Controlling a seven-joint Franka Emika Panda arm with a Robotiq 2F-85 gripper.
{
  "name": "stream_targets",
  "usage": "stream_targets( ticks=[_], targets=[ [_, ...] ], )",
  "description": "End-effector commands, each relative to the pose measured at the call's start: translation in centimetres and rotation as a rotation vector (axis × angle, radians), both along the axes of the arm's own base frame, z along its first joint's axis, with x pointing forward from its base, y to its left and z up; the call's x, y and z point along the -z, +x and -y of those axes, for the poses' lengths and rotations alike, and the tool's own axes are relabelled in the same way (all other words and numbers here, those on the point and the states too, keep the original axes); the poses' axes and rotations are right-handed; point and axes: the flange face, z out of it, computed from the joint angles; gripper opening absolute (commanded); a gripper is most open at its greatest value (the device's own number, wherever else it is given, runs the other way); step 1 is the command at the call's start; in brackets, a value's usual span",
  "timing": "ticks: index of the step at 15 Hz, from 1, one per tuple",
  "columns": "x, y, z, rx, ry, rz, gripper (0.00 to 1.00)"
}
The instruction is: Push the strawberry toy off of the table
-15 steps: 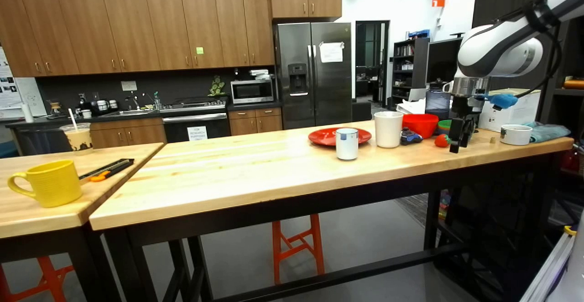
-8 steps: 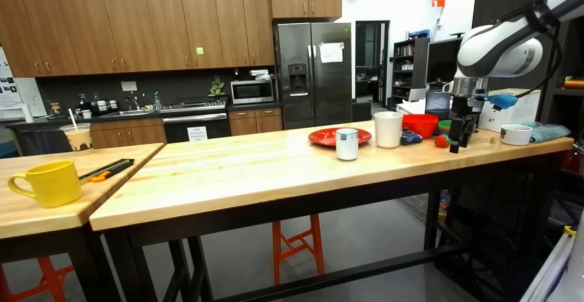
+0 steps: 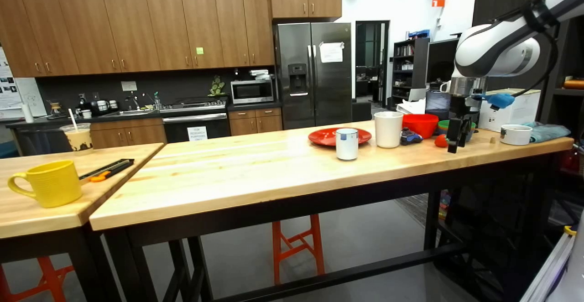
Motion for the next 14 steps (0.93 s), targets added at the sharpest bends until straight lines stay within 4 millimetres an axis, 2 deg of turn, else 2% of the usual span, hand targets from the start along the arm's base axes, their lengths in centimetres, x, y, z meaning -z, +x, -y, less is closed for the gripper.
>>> stream_targets(
  ticks=[1,5,6,9,10,12,14],
  targets=[
    [0.0,0.1,0.2,-0.002,-0.01,0.002,1.0],
    [0.7,-0.3,0.4,-0.002,0.003,-0.015,1.0],
    [1.5,-0.8,0.2,0.001,0.027,-0.031,1.0],
    [6.2,-4.2,-1.4,0.002,0.112,-0.128,1.0],
    [6.2,-3.1,-0.5,0.004,0.133,-0.168,1.0],
    [7.6,-3.9,-0.8,0.009,0.158,-0.196,1.0],
    [7.6,-3.9,-0.7,0.012,0.156,-0.186,1.0]
  ],
)
